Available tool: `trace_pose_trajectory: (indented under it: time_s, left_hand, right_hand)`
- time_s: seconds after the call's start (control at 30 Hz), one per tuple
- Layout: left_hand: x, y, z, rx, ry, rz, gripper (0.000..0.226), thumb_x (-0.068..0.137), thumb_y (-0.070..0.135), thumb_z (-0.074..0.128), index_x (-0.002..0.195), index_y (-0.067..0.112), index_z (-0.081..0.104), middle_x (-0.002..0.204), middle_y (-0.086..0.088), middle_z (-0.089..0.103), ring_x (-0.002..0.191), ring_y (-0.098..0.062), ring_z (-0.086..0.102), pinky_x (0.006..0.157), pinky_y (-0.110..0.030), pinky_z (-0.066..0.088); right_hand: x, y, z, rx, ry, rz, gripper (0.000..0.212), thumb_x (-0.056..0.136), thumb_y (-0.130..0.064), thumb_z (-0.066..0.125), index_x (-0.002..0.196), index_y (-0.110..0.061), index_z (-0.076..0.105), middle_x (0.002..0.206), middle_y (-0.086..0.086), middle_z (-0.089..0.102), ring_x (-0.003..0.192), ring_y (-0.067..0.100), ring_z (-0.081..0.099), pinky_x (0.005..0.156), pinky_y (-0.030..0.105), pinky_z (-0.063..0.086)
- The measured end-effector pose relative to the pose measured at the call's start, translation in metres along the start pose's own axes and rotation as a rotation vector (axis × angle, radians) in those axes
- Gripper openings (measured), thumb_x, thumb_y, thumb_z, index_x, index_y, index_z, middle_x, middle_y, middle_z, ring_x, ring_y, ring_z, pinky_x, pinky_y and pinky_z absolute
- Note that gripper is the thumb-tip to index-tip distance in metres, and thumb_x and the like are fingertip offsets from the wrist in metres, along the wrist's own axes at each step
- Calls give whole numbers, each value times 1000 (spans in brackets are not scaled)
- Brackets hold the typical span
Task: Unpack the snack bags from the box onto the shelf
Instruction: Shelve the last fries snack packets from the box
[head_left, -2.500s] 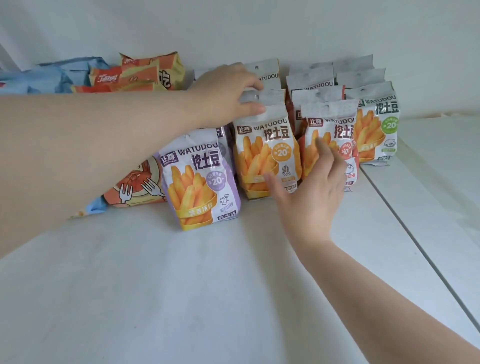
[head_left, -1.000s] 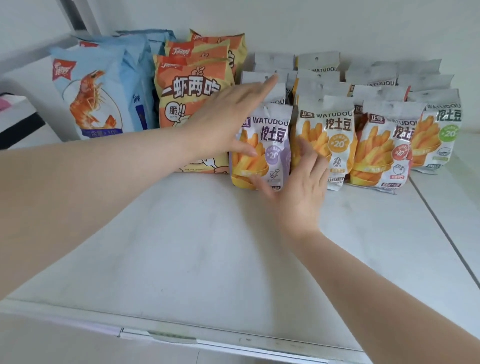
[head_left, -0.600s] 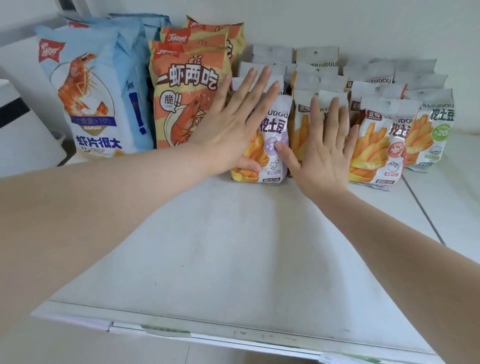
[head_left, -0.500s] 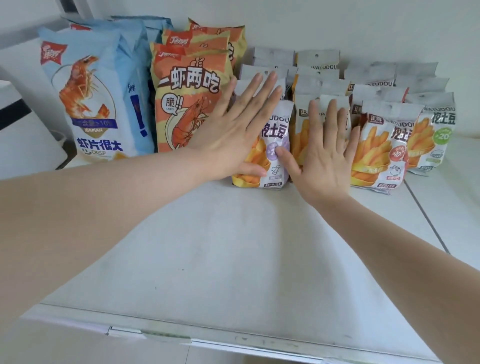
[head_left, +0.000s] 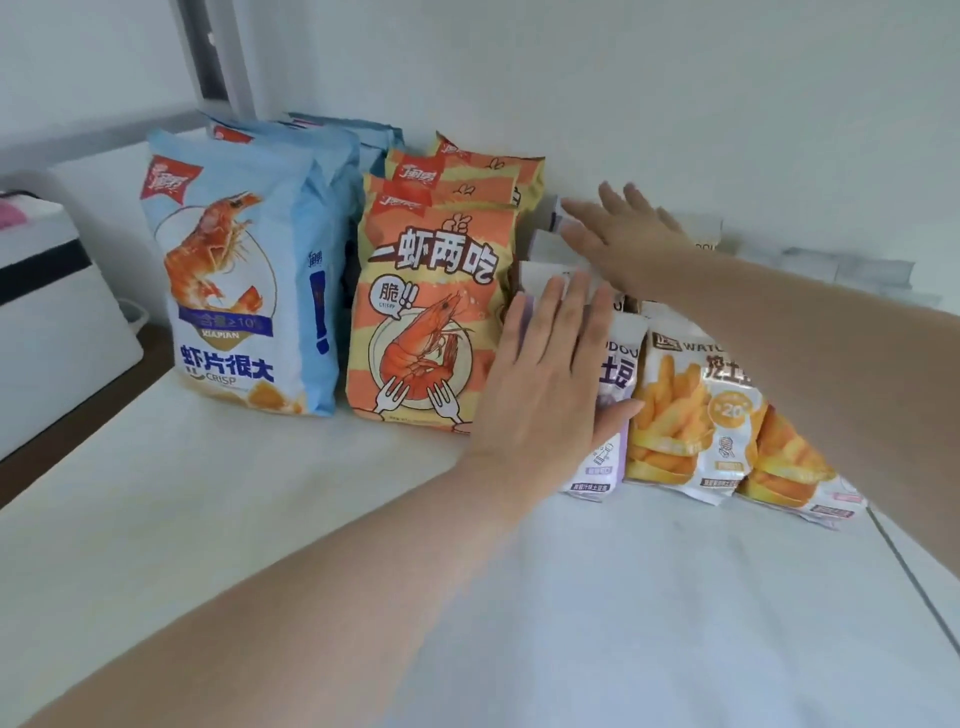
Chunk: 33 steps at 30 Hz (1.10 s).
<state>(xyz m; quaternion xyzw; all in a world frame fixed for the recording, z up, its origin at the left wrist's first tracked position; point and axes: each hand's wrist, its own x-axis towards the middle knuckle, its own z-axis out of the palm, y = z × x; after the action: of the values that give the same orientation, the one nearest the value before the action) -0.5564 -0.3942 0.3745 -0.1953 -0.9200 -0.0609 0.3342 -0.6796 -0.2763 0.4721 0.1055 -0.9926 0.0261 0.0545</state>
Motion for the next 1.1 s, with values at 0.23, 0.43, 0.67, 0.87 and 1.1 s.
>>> trace_pose_trajectory:
  time_s: [0.23,0.43,0.67,0.87,1.1]
  left_hand:
    - [-6,-6,-6,-24,34,30,86,93,66,23,152,4,14,161,-14,9,149,-28,6,120,-47,7]
    - [-23,-67,-27,29,150,-247,76,98,58,23,153,8,11,161,-16,4,149,-30,2,120,-48,9]
    - [-23,-116,-12,70,94,-271,86,92,67,35,155,17,5,160,-20,0,148,-34,0,119,-49,14]
    - [-29,-123,10,24,78,-238,87,90,63,43,155,17,8,160,-18,0,148,-34,0,117,-49,21]
    - [-29,-123,5,15,69,-186,88,91,66,34,154,11,6,160,-18,-2,149,-32,-3,119,-49,15]
  right_hand:
    - [1,2,10,-50,-54,-10,57,103,-51,23,156,-34,11,165,3,9,152,22,5,120,47,5]
    - [14,-22,-21,214,81,-78,59,102,-51,31,156,-27,19,163,4,17,151,22,13,122,43,12]
    - [51,-102,-39,323,-74,-269,45,106,-41,31,151,-39,30,161,3,25,146,24,26,120,42,20]
    - [52,-84,-25,263,-124,-293,38,105,-36,38,142,-39,45,151,-3,41,135,21,41,115,37,30]
    - [83,-106,-30,139,-7,-269,55,100,-56,26,151,-35,33,158,8,30,146,34,24,120,50,17]
